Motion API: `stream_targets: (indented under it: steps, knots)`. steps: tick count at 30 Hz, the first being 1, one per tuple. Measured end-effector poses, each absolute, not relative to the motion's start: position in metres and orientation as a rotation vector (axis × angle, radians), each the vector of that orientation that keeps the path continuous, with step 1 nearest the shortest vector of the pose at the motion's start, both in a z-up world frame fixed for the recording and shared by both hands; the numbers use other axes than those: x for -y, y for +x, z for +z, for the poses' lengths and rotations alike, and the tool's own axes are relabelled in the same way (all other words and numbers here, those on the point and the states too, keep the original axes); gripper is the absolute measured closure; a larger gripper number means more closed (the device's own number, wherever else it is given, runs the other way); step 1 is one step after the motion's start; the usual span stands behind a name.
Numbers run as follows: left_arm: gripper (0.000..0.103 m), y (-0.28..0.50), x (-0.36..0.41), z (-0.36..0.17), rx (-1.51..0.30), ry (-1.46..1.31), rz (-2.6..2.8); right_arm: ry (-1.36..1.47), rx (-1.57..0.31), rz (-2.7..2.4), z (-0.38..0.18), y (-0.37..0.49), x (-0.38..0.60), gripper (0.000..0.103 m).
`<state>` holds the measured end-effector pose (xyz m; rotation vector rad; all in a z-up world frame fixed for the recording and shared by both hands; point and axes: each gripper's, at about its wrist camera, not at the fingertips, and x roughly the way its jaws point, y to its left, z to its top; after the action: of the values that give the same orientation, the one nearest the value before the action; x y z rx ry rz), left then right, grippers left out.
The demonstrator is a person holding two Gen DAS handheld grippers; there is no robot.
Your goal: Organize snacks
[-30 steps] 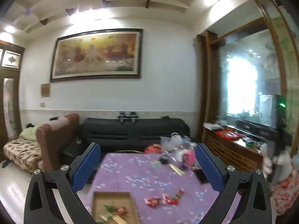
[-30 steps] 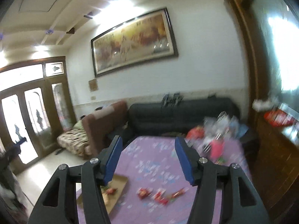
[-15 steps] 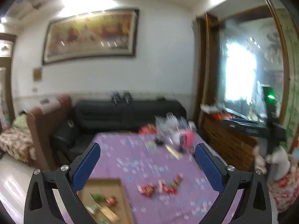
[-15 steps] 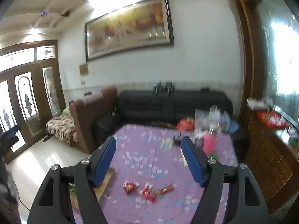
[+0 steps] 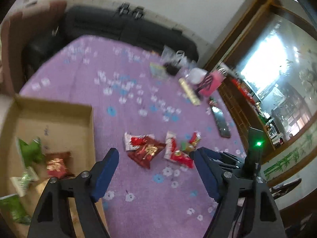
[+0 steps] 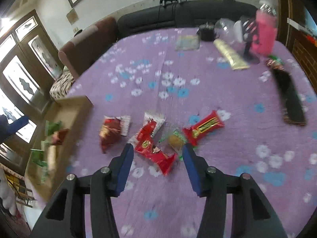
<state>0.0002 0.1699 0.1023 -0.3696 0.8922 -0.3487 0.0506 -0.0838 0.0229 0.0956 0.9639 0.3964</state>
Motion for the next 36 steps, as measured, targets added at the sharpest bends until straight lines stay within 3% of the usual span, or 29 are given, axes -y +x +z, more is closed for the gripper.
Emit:
stream_targets:
  steps: [9, 10, 11, 12, 18, 19, 21, 25, 28, 36]
  knots:
    - [0.022, 0.049, -0.139, 0.051, -1.016, -0.367, -0.347, -0.055, -0.919, 0.463, 0.010, 0.055, 0.048, 0.052]
    - [0.022, 0.052, -0.133, 0.048, -1.024, -0.348, -0.349, -0.073, -0.920, 0.460, 0.009, 0.051, 0.046, 0.064]
    - [0.022, 0.054, -0.126, 0.045, -1.033, -0.326, -0.352, -0.090, -0.933, 0.455, 0.005, 0.048, 0.045, 0.083]
    - [0.022, 0.056, -0.118, 0.042, -1.040, -0.304, -0.355, -0.101, -0.952, 0.459, 0.000, 0.045, 0.045, 0.087]
    - [0.024, 0.068, -0.086, 0.028, -1.067, -0.125, -0.343, -0.019, -0.992, 0.495, 0.000, 0.034, 0.066, 0.086]
    - [0.039, 0.067, -0.084, 0.027, -1.065, -0.096, -0.341, 0.026, -0.989, 0.514, 0.000, 0.035, 0.074, 0.085]
    - [0.050, 0.063, -0.080, 0.025, -1.080, -0.068, -0.366, 0.115, -0.959, 0.516, 0.004, 0.036, 0.093, 0.085]
    - [0.051, 0.043, -0.081, 0.029, -1.068, -0.037, -0.383, 0.269, -0.916, 0.494, 0.007, 0.044, 0.126, 0.068]
    - [0.051, 0.025, -0.086, 0.034, -1.057, -0.060, -0.401, 0.347, -0.913, 0.490, 0.005, 0.048, 0.138, 0.061]
    - [0.046, -0.008, -0.100, 0.041, -1.011, -0.127, -0.437, 0.189, -0.945, 0.542, 0.003, 0.033, 0.100, 0.056]
